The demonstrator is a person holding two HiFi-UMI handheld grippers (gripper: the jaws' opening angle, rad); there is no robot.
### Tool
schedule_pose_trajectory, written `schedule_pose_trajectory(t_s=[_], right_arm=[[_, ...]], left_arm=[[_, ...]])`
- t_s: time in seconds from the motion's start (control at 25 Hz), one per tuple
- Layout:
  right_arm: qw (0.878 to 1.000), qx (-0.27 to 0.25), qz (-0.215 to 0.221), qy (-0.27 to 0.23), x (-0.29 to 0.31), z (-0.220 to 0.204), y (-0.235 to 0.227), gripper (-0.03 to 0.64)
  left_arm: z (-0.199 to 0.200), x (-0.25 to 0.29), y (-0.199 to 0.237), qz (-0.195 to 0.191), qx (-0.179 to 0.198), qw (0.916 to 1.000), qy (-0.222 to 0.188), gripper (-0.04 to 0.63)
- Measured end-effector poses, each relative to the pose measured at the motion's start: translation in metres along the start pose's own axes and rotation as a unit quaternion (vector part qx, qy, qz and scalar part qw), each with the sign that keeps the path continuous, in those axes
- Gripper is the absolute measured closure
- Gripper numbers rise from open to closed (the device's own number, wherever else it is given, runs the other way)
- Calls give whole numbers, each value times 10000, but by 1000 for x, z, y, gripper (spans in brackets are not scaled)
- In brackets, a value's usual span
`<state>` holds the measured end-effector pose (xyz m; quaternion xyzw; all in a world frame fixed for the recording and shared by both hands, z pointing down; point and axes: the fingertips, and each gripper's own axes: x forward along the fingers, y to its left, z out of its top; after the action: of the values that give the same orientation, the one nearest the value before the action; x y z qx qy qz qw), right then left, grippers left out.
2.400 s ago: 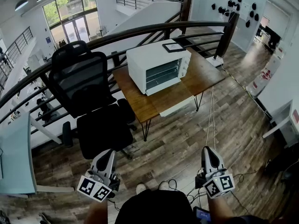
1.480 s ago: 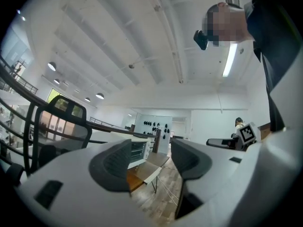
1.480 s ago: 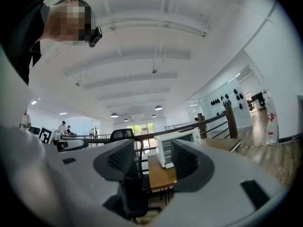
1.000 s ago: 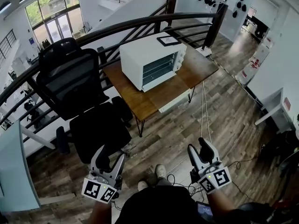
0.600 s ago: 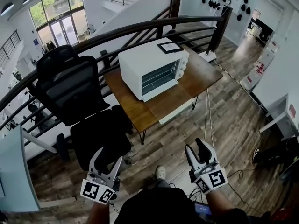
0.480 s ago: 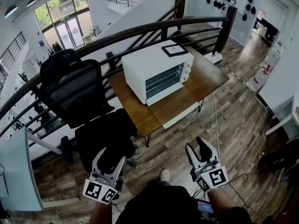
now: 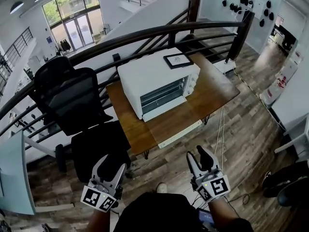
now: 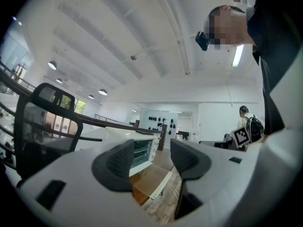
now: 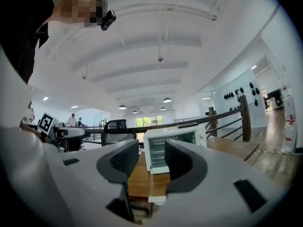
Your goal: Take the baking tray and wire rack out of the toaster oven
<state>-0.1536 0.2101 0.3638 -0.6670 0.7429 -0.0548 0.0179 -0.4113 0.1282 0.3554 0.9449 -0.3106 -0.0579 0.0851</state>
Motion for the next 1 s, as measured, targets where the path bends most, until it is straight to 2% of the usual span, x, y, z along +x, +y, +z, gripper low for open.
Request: schedule_pose_trajectory(t_s=[0.2,0.32,0.44,0.68,0.84,1.0], right_arm=[[9996,225,-160,54,-6,-5,-40,456],[9987,397,-273,152,-8,-11,-60,456],[9982,481,-314,146,-4,-14,-70,456],[9981,504,-253,244,14,-17,-76,456],[9976,503,-434,215,25,-9,-91,463],[9961,555,-642,232,48,-5,-109,466]], left_arm=[[-8,29,-8,174,-88,9998,1,350],[-10,44,-19,96,-89,9999,87,350],[-13,55,-21,38,63,9998,202,350],[-21,79,-8,16,64,9995,317,350],[-25,105,4,-121,-55,9993,353,350],[-16,138,18,-274,-85,9994,178,350]])
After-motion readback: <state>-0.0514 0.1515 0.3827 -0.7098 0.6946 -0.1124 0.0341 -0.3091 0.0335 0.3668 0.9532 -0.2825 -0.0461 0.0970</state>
